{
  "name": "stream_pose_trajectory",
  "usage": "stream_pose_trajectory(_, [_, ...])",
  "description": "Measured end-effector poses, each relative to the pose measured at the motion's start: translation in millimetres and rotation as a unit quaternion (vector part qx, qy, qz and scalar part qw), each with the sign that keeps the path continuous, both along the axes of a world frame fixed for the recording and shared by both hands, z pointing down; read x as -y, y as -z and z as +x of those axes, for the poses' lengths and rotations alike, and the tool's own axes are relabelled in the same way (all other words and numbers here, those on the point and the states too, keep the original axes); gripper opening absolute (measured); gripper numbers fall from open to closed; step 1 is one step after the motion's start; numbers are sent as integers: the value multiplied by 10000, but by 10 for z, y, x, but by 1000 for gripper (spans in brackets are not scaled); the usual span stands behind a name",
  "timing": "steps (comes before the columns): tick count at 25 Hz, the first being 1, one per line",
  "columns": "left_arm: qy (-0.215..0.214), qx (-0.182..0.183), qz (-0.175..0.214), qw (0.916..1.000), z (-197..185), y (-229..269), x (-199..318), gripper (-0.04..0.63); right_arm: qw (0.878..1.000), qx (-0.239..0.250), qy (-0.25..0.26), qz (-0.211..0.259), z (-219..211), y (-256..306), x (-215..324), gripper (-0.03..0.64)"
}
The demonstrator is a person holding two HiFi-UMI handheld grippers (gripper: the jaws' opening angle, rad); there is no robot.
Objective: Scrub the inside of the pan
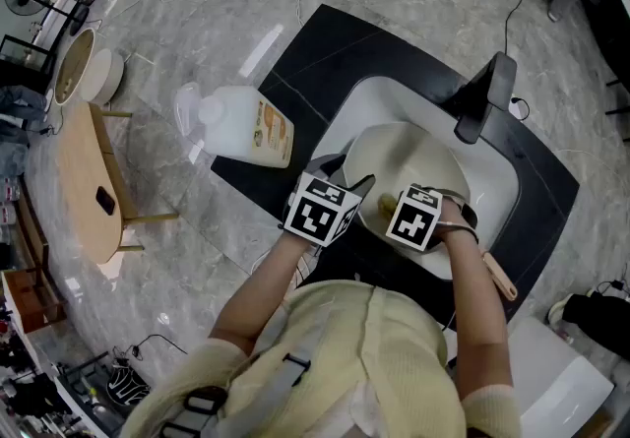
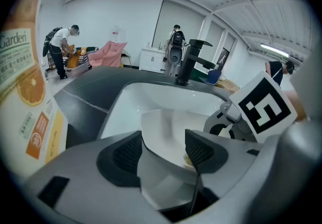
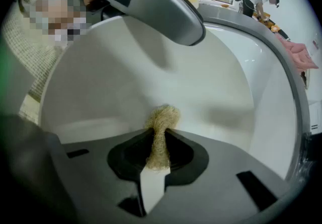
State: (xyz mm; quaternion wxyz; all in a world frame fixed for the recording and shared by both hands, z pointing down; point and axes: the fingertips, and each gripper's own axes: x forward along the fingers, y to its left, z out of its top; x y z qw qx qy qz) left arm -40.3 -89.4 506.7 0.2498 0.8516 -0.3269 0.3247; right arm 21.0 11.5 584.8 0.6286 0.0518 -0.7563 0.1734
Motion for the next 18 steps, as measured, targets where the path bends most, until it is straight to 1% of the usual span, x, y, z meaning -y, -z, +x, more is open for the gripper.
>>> stream_pose_trajectory(2, [0, 0, 0, 10000, 2, -1, -6, 270, 9999, 104, 21, -15, -65, 29, -25, 75])
stream_pose_trajectory(4, [2, 3, 5, 10000, 6, 0, -15, 270, 9995, 276, -11, -129, -136, 69, -65, 75])
stream_pose_trajectory(9, [8, 2, 14, 10000, 5, 12, -20, 270, 9936, 888, -193, -672, -330, 259, -145, 74])
stream_pose_trajectory(14, [6, -4, 2, 10000, 4, 16, -17, 270, 9878, 1062, -370, -1078, -353, 327, -174, 74])
stream_pose_trajectory(18, [-1, -1, 0, 10000, 4, 21, -19, 270, 9804, 1318, -563, -1349, -347, 436, -200, 72])
